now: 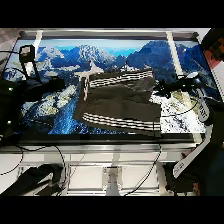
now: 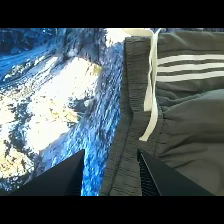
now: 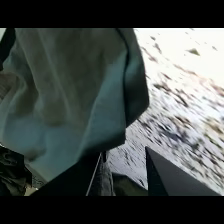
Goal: Fold the clothes and pants, and hang the long-sleeved shirts on hangers.
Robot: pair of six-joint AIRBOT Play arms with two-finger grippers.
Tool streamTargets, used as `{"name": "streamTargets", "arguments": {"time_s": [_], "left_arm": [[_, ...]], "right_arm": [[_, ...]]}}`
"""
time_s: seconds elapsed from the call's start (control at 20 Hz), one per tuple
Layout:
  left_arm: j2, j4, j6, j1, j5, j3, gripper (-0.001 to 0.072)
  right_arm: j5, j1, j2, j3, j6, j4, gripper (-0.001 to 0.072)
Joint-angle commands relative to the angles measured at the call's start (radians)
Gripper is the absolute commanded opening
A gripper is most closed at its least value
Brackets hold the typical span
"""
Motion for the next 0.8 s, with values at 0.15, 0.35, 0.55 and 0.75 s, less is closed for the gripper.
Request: {"name": "streamTargets", "arguments": {"time_s": [0.15,0.35,0.55,0.75], "left_arm": [[0.000,0.000,0.000,0.000,0.000,0.000,0.0354],[0.000,0.000,0.000,0.000,0.000,0.000,0.0354],[0.000,-0.015,0.000,-0.001,0.000,0.000,0.0354],[0.000,-0.015,0.000,-0.001,0.000,0.000,0.0353]], "right_arm": [[-0.037,0.023,0.000,0.002,-0.002,0.041,0.0008],[-0.013,0.021,0.022,0.002,-0.002,0.027,0.0005],[-0.050,0.021,0.123,0.002,-0.003,-0.062,0.0003],[0.004,0.021,0.172,0.002,-0.036,-0.115,0.0017]]}}
